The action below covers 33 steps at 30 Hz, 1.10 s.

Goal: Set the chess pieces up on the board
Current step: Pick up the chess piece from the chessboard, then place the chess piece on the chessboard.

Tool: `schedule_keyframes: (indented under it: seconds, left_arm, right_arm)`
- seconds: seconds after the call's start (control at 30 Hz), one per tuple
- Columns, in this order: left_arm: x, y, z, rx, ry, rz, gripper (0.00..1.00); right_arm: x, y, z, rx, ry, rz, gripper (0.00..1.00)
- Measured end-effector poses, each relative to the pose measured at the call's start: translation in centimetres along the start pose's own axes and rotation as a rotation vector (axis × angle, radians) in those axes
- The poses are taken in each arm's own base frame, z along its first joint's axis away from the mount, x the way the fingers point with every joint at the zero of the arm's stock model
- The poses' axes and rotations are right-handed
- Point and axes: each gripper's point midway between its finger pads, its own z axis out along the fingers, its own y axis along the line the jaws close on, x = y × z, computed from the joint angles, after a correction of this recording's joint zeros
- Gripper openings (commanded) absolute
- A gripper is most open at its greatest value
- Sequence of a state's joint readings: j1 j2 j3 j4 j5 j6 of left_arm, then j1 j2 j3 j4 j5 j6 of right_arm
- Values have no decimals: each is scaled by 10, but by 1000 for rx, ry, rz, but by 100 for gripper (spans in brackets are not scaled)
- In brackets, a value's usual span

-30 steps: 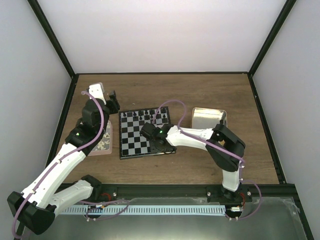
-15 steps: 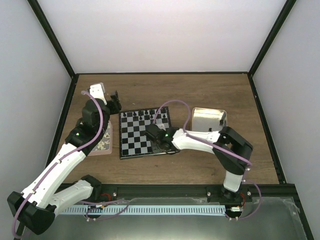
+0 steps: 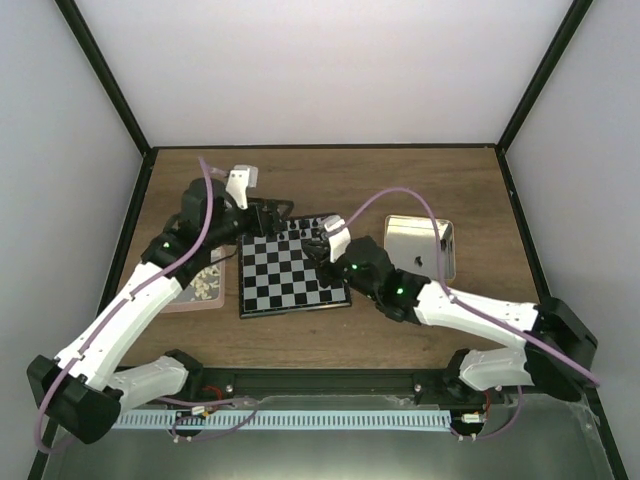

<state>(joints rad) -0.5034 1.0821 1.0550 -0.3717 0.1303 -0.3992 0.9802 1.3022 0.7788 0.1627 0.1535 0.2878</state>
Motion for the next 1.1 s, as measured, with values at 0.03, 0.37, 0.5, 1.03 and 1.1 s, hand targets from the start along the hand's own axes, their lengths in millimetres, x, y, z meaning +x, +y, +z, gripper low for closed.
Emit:
schedule_keyframes:
  seconds: [0.03, 0.37, 0.5, 1.03, 1.1]
  left_arm:
    - [2, -10, 1, 52, 30, -7, 87]
    - [47, -69, 5, 432, 328, -95, 57]
    - [56, -80, -1, 510, 393, -122, 44]
    - [64, -76, 3, 522, 423, -129, 4]
    - [64, -72, 5, 499, 418, -127, 4]
  right_arm:
    - [-10, 4, -6, -25, -44, -19, 15]
    - [-57, 24, -42, -130, -260, -145, 14]
    - [-62, 25, -45, -131, -280, -175, 14]
    - [-56, 23, -41, -119, -260, -207, 51]
    - [-55, 22, -39, -112, -254, -190, 66]
